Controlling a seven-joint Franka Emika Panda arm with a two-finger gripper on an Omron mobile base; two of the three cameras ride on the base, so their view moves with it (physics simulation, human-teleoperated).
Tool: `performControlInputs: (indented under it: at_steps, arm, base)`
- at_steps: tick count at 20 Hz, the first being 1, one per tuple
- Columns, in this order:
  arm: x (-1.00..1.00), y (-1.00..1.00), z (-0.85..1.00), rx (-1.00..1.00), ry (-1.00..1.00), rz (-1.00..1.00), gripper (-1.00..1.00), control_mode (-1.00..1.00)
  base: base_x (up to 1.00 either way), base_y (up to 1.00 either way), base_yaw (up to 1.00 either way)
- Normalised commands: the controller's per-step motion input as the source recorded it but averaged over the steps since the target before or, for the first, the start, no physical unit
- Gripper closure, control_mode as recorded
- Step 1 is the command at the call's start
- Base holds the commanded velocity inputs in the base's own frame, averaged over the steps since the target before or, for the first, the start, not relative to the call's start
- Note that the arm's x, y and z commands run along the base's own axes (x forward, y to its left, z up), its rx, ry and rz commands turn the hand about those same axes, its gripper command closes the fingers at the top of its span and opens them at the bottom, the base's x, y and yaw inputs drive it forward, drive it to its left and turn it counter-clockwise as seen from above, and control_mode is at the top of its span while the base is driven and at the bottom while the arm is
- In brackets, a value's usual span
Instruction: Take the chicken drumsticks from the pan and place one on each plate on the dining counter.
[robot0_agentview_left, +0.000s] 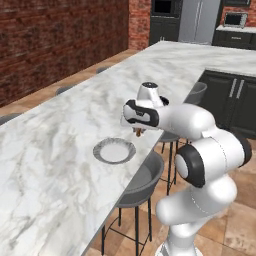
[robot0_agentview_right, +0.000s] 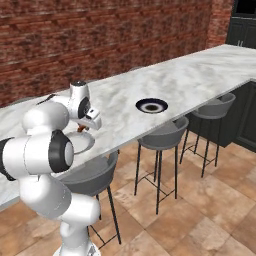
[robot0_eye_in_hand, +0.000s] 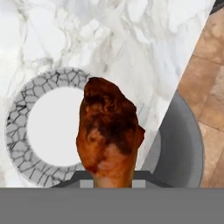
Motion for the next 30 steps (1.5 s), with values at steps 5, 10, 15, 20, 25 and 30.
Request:
performControlInputs:
  at_steps: [5,10,15,20,25,30]
  arm:
    - [0.40,0.52,-0.42,0.06,0.26,0.00,1.00,-1.00]
    - [0.25,0.46,-0.39,0.07,0.26,0.00,1.00,-1.00]
    - [-0.05,0.25,-0.27,0.00,0.16,0.00,1.00,-1.00]
    - [0.01,0.16,-0.24,-0.09,0.00,-0.01,1.00,-1.00]
    - [0.00,0.05,-0.29,-0.14,-0.01,-0.03,1.00,-1.00]
    - [0.03,0.07,-0.27,-0.11,-0.02,-0.05,1.00,-1.00]
  base:
    - [0.00,0.00,0.00]
    - [0.00,0.00,0.00]
    - [0.00,0.00,0.00]
    - [0.00,0.00,0.00]
    - [0.00,0.00,0.00]
    - [0.00,0.00,0.00]
